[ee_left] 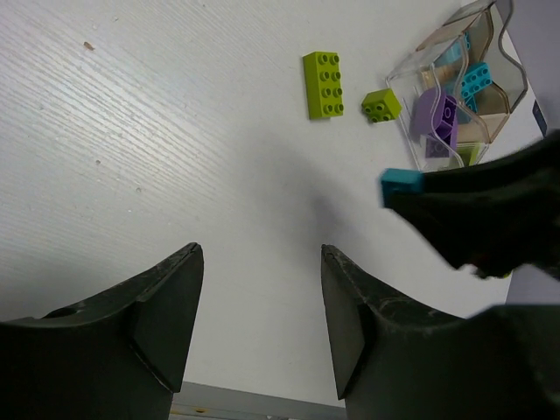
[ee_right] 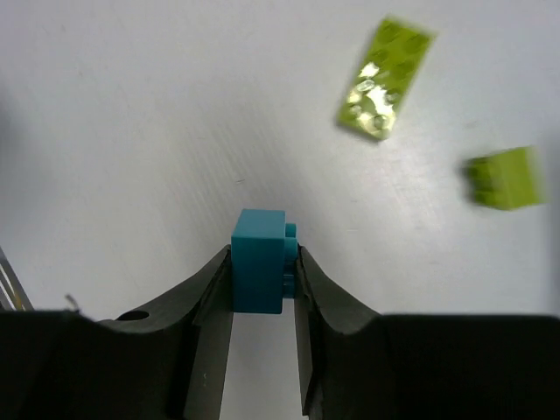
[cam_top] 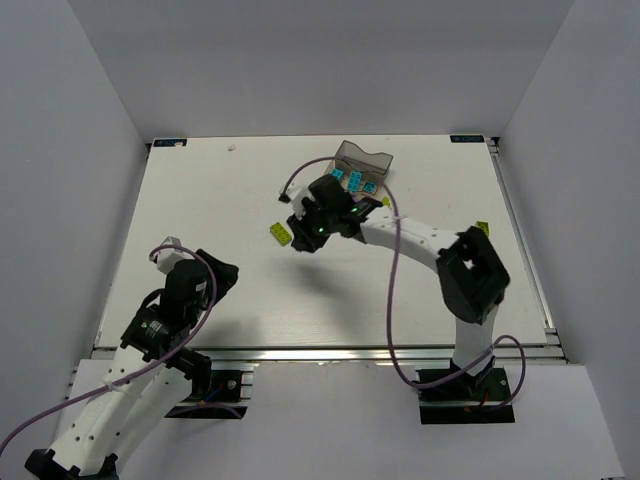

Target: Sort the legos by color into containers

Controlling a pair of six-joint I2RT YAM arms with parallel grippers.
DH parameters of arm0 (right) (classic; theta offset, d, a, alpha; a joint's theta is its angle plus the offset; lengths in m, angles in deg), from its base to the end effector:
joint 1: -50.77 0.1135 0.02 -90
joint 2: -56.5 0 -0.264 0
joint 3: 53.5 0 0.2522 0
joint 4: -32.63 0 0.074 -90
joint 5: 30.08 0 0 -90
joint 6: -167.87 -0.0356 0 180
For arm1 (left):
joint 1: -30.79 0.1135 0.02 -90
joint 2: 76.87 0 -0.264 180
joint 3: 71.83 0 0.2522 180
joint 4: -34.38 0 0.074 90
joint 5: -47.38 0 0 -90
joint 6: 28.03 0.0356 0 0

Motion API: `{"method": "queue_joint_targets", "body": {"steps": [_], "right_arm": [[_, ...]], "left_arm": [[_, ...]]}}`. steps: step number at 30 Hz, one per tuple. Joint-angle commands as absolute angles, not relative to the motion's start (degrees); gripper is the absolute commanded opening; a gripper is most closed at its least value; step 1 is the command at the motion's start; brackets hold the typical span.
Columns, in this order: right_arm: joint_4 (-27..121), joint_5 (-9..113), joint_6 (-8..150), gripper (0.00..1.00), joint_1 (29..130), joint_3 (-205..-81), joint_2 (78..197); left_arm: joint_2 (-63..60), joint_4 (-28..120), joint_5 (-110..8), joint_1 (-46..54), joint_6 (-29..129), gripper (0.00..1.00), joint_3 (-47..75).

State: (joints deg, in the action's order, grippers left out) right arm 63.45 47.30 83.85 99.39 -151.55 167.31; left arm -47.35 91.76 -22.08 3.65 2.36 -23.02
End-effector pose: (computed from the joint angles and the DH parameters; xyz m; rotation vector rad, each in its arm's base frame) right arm 0.2841 0.3342 0.2296 -1.1976 2.0730 0.6192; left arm 0.1061 -0.0403 0.2607 -0.8066 2.0715 -0.4486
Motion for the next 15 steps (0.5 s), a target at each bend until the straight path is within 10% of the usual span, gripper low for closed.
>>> {"method": "queue_joint_targets", "body": {"steps": [1,15], "right_arm": [[57.82,35.84,92.89,0.0,92.97,-149.96,158.82],[64.58,42.69,97.91,0.0,72.67,-163.75,167.68]], "left_arm": [[-47.34,89.98,-22.32,3.46,2.29,0.66,-23.88],[-44.09,85.15,-24.78,3.46,2.99,0.66,-25.11]]}}
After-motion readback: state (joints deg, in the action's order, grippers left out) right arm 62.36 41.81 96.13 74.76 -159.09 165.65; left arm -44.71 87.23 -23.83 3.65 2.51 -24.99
